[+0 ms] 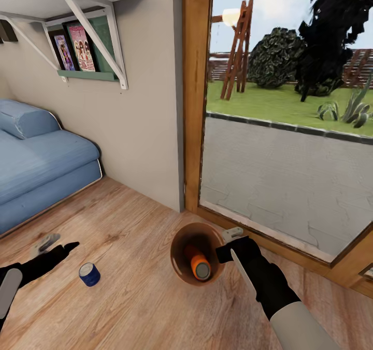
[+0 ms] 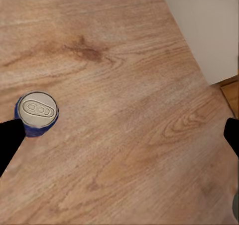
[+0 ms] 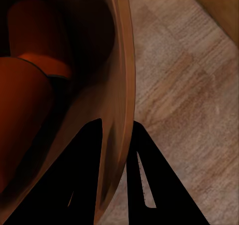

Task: Put the three can of soda from the living room inside the tash can in the kitchen.

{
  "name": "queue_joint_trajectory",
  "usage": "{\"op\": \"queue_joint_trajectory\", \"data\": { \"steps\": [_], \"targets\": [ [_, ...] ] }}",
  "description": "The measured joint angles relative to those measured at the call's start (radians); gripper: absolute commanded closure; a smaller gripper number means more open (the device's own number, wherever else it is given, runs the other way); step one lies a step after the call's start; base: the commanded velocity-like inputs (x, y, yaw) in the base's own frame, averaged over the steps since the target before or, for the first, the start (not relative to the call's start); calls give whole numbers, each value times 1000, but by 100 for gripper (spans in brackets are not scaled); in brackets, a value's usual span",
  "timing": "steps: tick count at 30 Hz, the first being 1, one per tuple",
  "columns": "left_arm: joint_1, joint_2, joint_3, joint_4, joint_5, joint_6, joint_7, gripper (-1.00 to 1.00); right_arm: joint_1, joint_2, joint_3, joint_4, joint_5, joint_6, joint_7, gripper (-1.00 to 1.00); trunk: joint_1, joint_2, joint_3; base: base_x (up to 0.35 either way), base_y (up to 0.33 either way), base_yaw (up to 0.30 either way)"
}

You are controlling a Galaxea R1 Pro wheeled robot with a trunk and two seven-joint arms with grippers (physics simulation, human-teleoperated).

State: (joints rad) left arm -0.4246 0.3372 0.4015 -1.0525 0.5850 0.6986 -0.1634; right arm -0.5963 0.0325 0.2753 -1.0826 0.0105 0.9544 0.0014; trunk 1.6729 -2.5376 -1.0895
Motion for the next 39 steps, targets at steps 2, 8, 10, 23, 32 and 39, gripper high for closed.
{"op": "queue_joint_trajectory", "data": {
  "steps": [2, 8, 10, 23, 32, 39],
  "targets": [
    [-4, -2, 20, 3, 0, -1, 18, -100, 0, 0, -3, 1, 6, 0, 0, 100, 0, 0, 0, 0, 0, 0],
    [-10, -3, 53, 61, -5, -38, 44, -100, 0, 0, -4, 1, 0, -1, 3, 100, 0, 0, 0, 13, 9, 0],
    [-11, -2, 55, 81, -6, -45, 47, -100, 0, -1, -4, 0, 6, -1, 1, 100, 0, 0, 0, 113, 131, 0],
    [-10, -5, 57, 94, -8, -52, 49, -100, 0, 0, -2, 0, 0, -2, 0, 100, 0, 0, 0, 156, 172, 0],
    [-10, -7, 57, 94, -10, -53, 49, -100, 0, 0, -1, 0, 4, -1, 0, 100, 0, 0, 0, 27, 15, 0],
    [-10, -6, 57, 94, -11, -51, 49, -100, 0, 1, -1, 0, 4, -1, -1, 100, 0, 0, 0, 230, 1, 0]
  ]
}}
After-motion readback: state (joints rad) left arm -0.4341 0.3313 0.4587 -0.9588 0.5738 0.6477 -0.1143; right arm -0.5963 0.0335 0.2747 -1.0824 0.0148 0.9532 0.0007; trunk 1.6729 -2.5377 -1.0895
